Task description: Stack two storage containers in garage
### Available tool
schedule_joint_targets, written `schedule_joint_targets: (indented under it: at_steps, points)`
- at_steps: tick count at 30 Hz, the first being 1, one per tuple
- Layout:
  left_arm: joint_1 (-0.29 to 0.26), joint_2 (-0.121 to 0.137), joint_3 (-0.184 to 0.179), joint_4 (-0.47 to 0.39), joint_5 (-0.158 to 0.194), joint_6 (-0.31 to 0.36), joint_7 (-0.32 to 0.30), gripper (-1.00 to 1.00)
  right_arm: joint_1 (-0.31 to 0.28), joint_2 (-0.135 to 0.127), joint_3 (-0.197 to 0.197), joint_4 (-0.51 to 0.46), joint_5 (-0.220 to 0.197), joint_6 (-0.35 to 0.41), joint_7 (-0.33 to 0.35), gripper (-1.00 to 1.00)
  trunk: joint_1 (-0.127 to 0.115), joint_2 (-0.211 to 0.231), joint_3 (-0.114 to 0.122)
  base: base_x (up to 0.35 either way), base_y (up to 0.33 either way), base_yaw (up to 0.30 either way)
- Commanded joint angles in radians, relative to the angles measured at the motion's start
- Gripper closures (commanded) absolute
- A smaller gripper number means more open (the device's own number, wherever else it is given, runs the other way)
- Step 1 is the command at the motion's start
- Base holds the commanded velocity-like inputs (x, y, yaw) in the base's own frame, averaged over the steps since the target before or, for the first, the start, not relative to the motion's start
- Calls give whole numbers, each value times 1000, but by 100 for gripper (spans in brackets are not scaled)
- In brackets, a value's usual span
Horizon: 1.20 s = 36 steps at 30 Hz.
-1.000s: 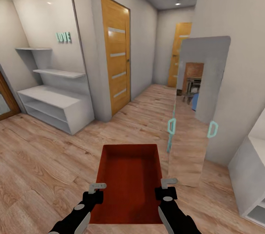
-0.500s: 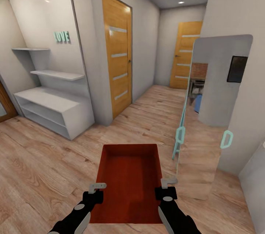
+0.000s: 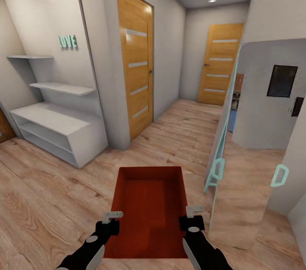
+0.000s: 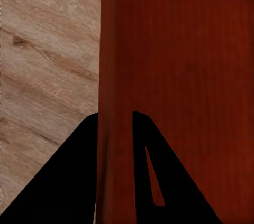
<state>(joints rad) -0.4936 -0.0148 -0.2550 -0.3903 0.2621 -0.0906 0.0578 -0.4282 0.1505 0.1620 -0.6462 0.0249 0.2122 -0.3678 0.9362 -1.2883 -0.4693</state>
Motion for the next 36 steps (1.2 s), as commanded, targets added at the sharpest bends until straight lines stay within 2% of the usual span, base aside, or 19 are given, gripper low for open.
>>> schedule_joint_targets:
  at_steps: [1, 17, 36]
  points:
    - [0, 17, -1, 6, 9, -4, 16, 100, -1, -5, -17, -5, 35, -10, -14, 100, 1, -1, -1, 308, 204, 0]
    - [0, 17, -1, 5, 8, -5, 16, 100, -1, -5, -18, -5, 35, -10, -14, 100, 1, -1, -1, 305, 214, 0]
    - [0, 17, -1, 6, 8, -5, 16, 100, -1, -5, -17, -4, 35, -10, -14, 100, 1, -1, -1, 337, 16, 0]
